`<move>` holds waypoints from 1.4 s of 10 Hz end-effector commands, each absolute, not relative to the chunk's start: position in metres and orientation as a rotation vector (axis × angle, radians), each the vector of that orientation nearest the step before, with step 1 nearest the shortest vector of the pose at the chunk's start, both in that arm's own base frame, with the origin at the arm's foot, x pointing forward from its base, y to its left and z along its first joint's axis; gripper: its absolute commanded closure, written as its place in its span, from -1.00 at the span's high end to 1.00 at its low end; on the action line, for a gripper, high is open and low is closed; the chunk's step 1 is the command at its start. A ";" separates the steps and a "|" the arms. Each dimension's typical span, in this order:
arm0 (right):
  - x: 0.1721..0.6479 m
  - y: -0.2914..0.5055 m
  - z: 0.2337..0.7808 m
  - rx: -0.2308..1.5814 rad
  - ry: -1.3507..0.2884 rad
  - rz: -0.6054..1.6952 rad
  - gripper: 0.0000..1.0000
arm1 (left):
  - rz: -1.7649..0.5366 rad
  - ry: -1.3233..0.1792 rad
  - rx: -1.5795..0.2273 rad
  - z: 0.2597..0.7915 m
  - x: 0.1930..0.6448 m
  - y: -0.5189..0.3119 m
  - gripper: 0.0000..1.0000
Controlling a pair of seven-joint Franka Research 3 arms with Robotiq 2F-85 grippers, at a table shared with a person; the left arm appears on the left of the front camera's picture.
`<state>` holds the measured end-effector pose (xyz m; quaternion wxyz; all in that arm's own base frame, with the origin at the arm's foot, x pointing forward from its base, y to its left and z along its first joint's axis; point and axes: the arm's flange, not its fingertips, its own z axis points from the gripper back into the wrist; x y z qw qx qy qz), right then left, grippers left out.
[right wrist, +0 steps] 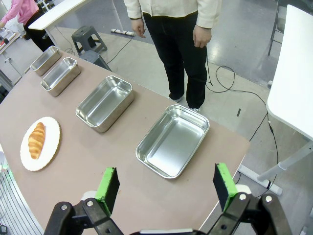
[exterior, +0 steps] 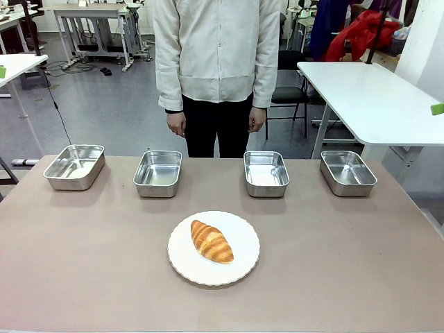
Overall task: Place the bread in the container.
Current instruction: Place the Butter Roll into the Airtight Container indicated by the human.
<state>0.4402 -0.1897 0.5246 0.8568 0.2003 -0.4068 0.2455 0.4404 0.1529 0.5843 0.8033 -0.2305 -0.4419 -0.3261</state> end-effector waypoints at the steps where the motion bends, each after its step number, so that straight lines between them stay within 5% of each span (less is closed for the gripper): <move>1: 0.442 -0.190 0.524 0.431 -0.870 0.515 1.00 | -0.705 -0.958 -0.505 0.586 0.441 0.153 1.00; 14: 0.442 -0.190 0.524 0.431 -0.870 0.515 1.00 | -0.705 -0.958 -0.505 0.586 0.441 0.153 1.00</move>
